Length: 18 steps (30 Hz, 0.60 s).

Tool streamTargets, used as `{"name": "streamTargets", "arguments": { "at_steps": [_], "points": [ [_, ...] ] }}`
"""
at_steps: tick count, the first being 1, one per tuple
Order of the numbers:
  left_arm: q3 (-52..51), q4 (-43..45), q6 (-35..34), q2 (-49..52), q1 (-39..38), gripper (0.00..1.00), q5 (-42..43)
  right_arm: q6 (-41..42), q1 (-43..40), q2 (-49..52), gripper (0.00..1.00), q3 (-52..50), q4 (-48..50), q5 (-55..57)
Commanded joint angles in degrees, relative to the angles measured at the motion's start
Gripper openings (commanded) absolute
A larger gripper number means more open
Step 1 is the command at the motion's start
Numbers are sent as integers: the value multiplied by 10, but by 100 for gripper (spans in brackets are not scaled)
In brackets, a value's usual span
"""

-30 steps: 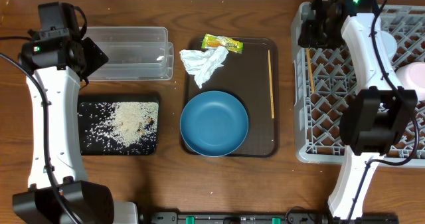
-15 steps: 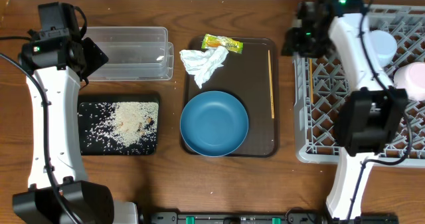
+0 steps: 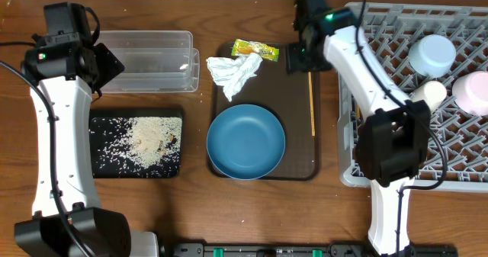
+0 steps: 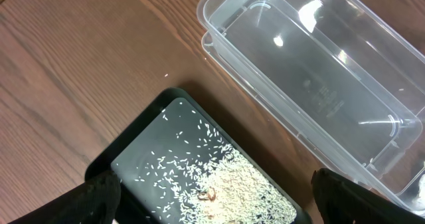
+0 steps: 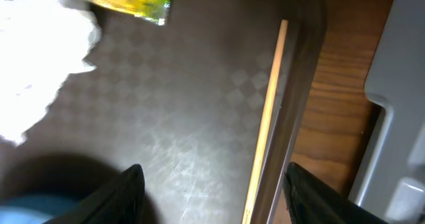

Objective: Sort waste into correct bins and load items into the dishwasher rack
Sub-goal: 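Return the right gripper to the tray and grasp the second chopstick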

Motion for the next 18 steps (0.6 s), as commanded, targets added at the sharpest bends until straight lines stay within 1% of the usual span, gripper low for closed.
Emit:
{"name": "streamTargets", "arguments": {
  "at_steps": [1, 4, 9, 18],
  "points": [
    [7, -2, -3, -1, 2, 95, -3, 28, 11, -13, 66, -55, 40, 54],
    [7, -2, -3, -1, 2, 95, -3, 42, 10, -13, 66, -103, 91, 53],
    [7, -2, -3, -1, 3, 95, -3, 43, 3, -13, 65, -153, 149, 52],
    [7, -2, -3, -1, 2, 95, -3, 43, 7, -13, 65, -199, 179, 46]
  ]
}}
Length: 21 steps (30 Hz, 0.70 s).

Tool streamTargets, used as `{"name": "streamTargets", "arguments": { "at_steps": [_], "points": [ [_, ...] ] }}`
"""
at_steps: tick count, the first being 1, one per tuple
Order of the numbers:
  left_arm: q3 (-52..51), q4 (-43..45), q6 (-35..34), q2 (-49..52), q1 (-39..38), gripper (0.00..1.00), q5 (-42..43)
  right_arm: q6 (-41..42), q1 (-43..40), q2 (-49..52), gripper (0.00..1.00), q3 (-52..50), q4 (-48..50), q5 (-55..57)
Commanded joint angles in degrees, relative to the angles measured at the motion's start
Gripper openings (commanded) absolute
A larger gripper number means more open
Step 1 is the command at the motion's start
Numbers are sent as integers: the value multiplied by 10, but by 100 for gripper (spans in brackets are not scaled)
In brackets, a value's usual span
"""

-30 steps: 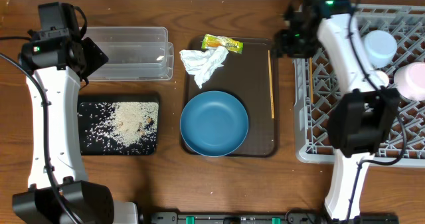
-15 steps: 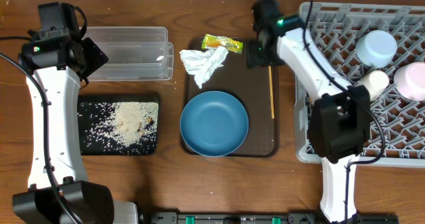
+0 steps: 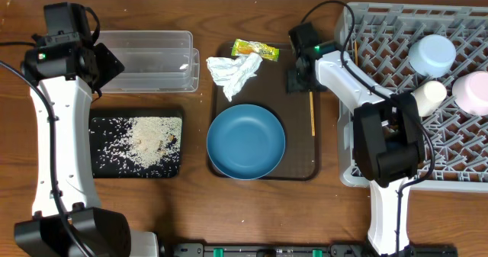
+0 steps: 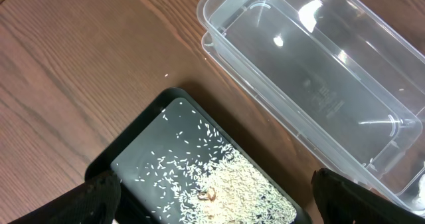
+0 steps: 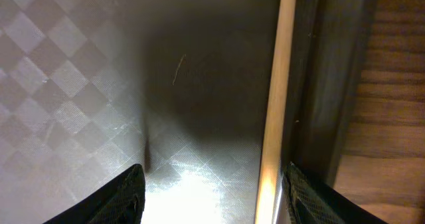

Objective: Sort waste into correct bins and load items into the dishwasher rack
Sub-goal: 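Return the right gripper to the tray and grasp the second chopstick, then carry the second chopstick into the rack and release it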

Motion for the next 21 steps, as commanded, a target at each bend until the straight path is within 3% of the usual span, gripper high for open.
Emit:
{"name": "streamTargets", "arguments": {
  "at_steps": [1, 4, 6, 12, 21],
  "points": [
    [7, -2, -3, -1, 3, 95, -3, 15, 3, -13, 64, -23, 9, 5],
    [7, -2, -3, -1, 2, 95, -3, 19, 3, -13, 64, -44, 23, 3],
    [7, -2, -3, -1, 2, 95, -3, 20, 3, -13, 57, -57, 29, 3],
    [7, -2, -3, -1, 2, 95, -3, 34, 3, -15, 2, -56, 24, -22],
    [7, -2, -3, -1, 2, 95, -3, 17, -23, -80, 1, 40, -44, -35]
  ]
}}
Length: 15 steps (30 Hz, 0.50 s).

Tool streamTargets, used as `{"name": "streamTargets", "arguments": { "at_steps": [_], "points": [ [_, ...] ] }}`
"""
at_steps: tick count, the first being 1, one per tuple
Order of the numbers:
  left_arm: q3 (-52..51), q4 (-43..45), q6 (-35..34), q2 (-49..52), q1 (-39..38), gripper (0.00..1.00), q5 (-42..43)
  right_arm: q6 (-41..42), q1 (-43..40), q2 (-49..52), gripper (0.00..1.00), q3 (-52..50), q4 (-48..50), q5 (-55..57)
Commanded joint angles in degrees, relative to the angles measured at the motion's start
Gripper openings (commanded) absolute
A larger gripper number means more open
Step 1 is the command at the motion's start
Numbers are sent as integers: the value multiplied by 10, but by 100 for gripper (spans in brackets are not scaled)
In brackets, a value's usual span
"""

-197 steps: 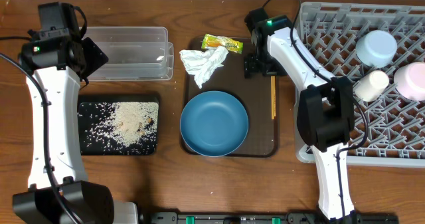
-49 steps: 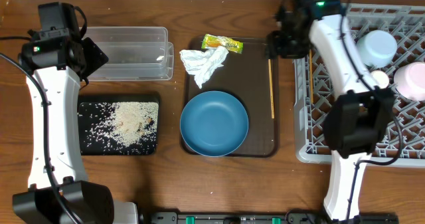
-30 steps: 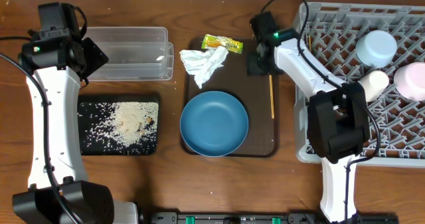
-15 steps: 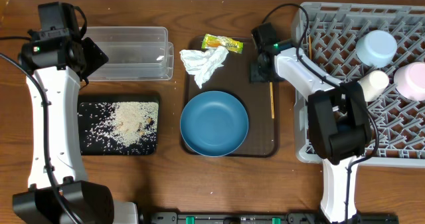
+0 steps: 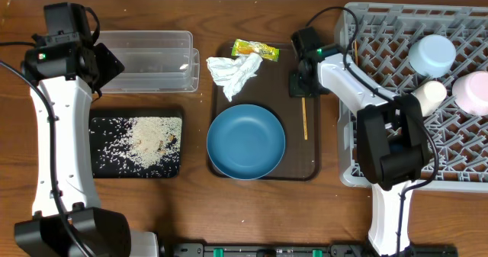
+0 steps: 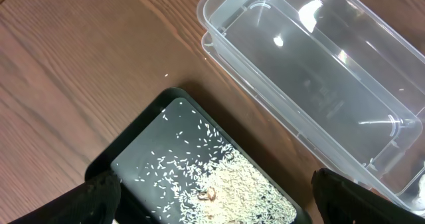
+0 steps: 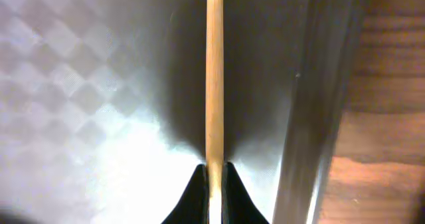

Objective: Sort waste into correct bins and load items into the dishwasher rack
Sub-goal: 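Carry the second chopstick into the rack and release it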

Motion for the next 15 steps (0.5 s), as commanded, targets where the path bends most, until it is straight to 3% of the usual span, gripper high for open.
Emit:
{"name": "streamTargets", "arguments": {
  "at_steps": [1, 9, 15],
  "points": [
    [7, -2, -3, -1, 2, 95, -3, -22, -24, -72, 1, 63, -16, -9],
    [7, -2, -3, -1, 2, 95, -3, -109, -122, -180, 1, 104, -34, 10],
    [7, -2, -3, -1, 3, 95, -3, -169, -191, -182, 1, 98, -37, -38]
  ]
}}
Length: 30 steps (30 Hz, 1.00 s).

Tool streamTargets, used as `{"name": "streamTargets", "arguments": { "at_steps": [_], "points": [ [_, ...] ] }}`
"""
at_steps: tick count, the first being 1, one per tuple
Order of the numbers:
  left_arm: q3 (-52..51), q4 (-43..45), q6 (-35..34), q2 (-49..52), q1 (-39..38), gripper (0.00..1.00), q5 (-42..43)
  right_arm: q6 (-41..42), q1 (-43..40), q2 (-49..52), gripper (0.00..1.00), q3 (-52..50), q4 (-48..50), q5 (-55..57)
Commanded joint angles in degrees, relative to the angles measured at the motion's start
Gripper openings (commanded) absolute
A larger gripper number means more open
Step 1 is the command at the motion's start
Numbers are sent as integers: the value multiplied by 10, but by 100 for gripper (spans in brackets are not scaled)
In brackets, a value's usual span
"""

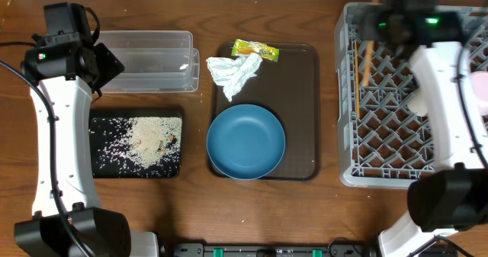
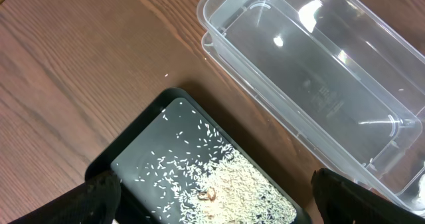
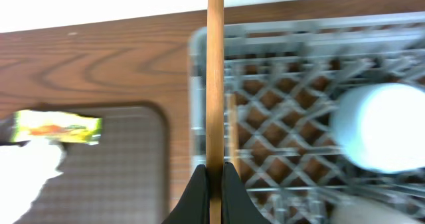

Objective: Sort waste into correct bins and load items into the dishwasher rack
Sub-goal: 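Carry the second chopstick into the rack and release it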

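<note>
My right gripper (image 3: 214, 177) is shut on a wooden chopstick (image 3: 215, 71) and holds it above the left end of the grey dishwasher rack (image 1: 389, 135). The held chopstick (image 1: 367, 62) shows beside a second chopstick (image 1: 356, 81) lying in the rack. A blue bowl (image 1: 246, 142), a crumpled white napkin (image 1: 235, 71) and a yellow wrapper (image 1: 255, 50) lie on the brown tray (image 1: 301, 97). My left gripper (image 2: 222, 204) is open over the black tray of rice (image 2: 199, 177), next to the clear plastic container (image 2: 312, 84).
A light blue cup (image 3: 378, 127) stands in the rack, blurred in the right wrist view. A pink cup (image 1: 480, 89) shows at the rack's right edge, mostly under my right arm. The black rice tray (image 1: 136, 144) and clear container (image 1: 149, 60) sit at the left.
My right gripper, shut on the chopstick down on the brown tray, has carried it up and to the right, and now holds it over the rack's left end. The left arm is unchanged.
My right gripper was open above the tray's right side near the chopstick. Then it was low beside the chopstick, still open. Then it was shut on the chopstick on the tray. Now the chopstick is off the tray and over the rack. The left arm stayed still throughout.
</note>
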Motion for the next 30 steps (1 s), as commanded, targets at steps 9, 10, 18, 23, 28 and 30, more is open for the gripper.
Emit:
{"name": "streamTargets", "arguments": {
  "at_steps": [9, 10, 18, 23, 28, 30],
  "points": [
    [7, -2, -3, -1, 3, 95, -3, -61, -27, 78, 12, -54, 7, -110],
    [7, -2, -3, -1, 3, 95, -3, -61, -25, 85, 16, -54, 7, -110],
    [7, -2, -3, -1, 2, 95, -3, -53, -10, 115, 60, -54, 0, -113],
    [7, -2, -3, -1, 2, 95, -3, -56, -2, 104, 64, -54, -18, -183],
    [7, -2, -3, -1, 3, 95, -3, -59, 16, 89, 64, -54, -15, -297],
    [7, -2, -3, -1, 3, 95, -3, -59, 30, 89, 64, -54, -10, -325]
  ]
}}
